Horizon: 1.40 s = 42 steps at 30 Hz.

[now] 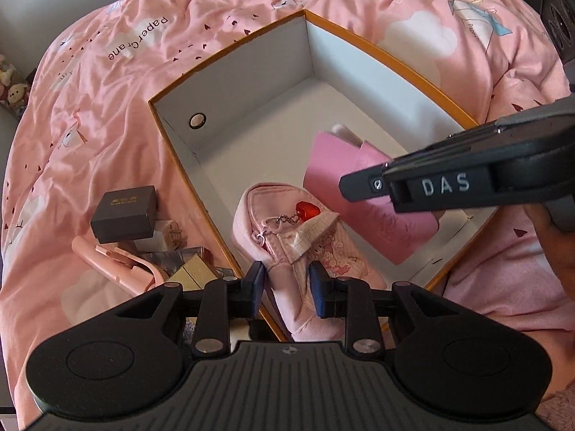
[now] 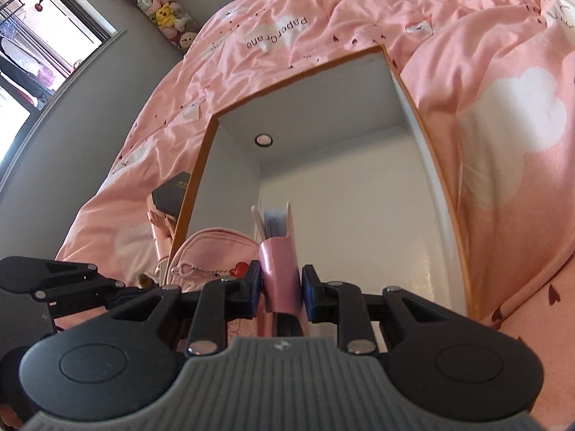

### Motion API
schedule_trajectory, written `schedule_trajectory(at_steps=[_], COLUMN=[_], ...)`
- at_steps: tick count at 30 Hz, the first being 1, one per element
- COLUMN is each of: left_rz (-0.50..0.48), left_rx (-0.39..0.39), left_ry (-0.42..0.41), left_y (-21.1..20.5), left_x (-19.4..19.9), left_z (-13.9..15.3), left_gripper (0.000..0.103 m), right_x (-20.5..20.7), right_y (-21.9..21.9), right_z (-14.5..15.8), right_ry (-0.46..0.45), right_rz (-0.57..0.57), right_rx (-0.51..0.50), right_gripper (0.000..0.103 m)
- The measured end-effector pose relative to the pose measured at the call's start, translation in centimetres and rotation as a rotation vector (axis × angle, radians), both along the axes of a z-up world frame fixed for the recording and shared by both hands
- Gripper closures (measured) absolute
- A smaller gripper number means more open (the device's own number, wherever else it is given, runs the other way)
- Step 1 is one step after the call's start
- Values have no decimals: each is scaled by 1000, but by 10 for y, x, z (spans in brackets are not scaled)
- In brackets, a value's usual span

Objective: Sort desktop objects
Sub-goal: 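Lower the pouch into the box and open the left gripper while the right carries the card holder over, then lower the pink card holder into the box beside the pouch and open the right gripper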

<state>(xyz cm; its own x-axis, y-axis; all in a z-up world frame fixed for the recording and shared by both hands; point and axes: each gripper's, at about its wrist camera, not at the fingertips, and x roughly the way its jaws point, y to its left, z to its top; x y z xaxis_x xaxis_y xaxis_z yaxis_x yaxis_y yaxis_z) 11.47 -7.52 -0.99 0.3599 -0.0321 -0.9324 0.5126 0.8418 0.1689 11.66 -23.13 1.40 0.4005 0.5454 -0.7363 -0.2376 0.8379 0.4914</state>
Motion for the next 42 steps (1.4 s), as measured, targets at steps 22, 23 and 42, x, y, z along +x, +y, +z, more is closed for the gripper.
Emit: schedule_trajectory(at_steps=[22,23,42], left_rz=[104,117,397], left_rx=[-237,-239,-457], left_ry=[-44,-61,-28], left_y=[52,56,121], left_x=[-18,-20,-17], left_z=[25,26,6], left_gripper=[54,54,54], right_x=[1,1,-11], right_y=[35,38,30], right_z=[-48,-48,-32], right_ry=[191,194,224], right_rz=[72,73,-1], right_rx=[-31,-38,131], right_gripper=[76,75,28])
